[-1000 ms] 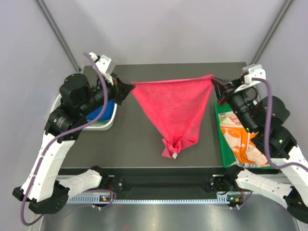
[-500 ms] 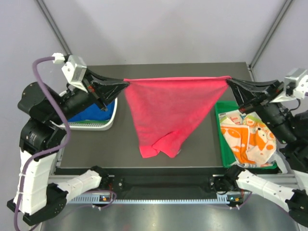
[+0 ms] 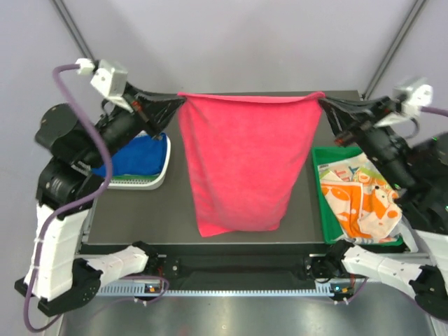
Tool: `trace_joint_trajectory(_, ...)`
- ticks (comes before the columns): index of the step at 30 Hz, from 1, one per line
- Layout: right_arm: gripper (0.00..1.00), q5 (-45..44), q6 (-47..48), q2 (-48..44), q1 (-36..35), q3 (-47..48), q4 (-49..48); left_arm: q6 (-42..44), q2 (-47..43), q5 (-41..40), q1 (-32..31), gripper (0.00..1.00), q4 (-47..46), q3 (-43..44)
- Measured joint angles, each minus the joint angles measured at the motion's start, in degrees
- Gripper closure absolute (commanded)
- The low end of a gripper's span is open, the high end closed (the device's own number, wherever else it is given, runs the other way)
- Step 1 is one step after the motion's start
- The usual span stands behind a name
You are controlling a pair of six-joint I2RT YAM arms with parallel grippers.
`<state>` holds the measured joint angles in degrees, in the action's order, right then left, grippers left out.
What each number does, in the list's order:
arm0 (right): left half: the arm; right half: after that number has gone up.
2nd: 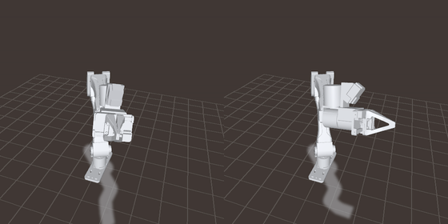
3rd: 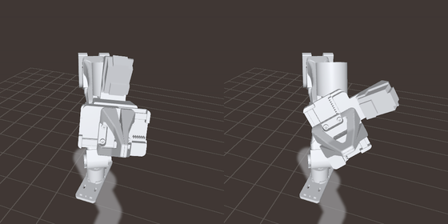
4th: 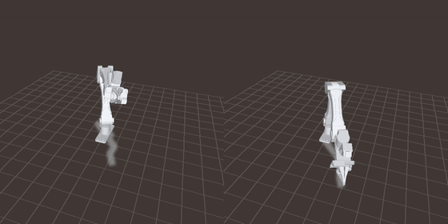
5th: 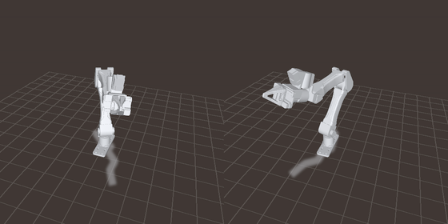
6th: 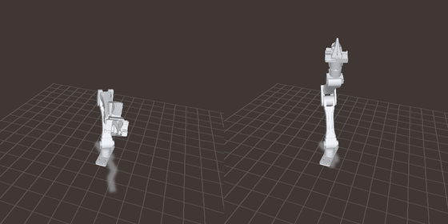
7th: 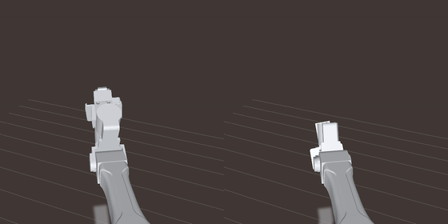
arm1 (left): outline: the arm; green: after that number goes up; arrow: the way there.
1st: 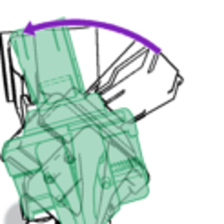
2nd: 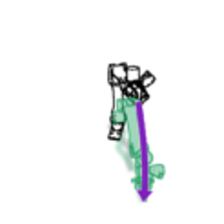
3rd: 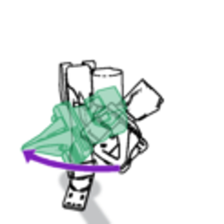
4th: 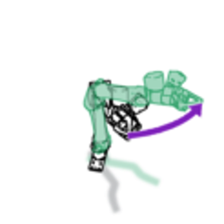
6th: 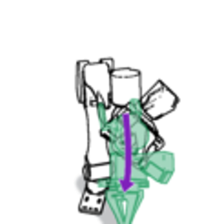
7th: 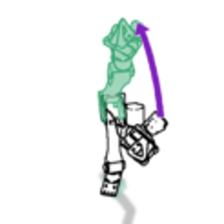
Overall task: Fold and stack the towels
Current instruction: Flatten out the crumpled towel, then fold the towel
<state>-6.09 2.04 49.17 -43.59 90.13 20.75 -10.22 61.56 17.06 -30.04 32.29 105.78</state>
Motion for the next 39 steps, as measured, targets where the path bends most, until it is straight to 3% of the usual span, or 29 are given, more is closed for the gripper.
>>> trace_joint_trajectory(4,1.0,-2.6,1.2,8.0,2.8,0.1,-2.0,0.8,6.2,-4.2,0.5,1.0,-3.2,-1.0)
trace_joint_trajectory(9,1.0,3.5,-1.4,24.5,15.5,4.5,-5.5,1.0,17.8,-4.9,5.8,1.0,-9.8,-2.1)
trace_joint_trajectory(15,1.0,9.4,-5.5,42.2,24.0,7.9,-10.6,-0.8,33.9,-3.2,14.0,1.0,-17.0,-1.7)
trace_joint_trajectory(23,1.0,14.9,-9.0,64.0,29.9,22.3,-15.1,-3.3,57.4,-0.3,19.9,1.0,-20.3,11.5)
trace_joint_trajectory(30,1.0,17.0,-10.9,68.1,30.6,21.4,-16.6,-5.7,62.1,2.5,20.8,1.0,-23.2,11.2)
trace_joint_trajectory(39,1.0,17.6,-15.1,62.1,30.6,-1.1,-24.2,-8.1,53.1,2.7,20.0,1.0,-32.1,-12.4)
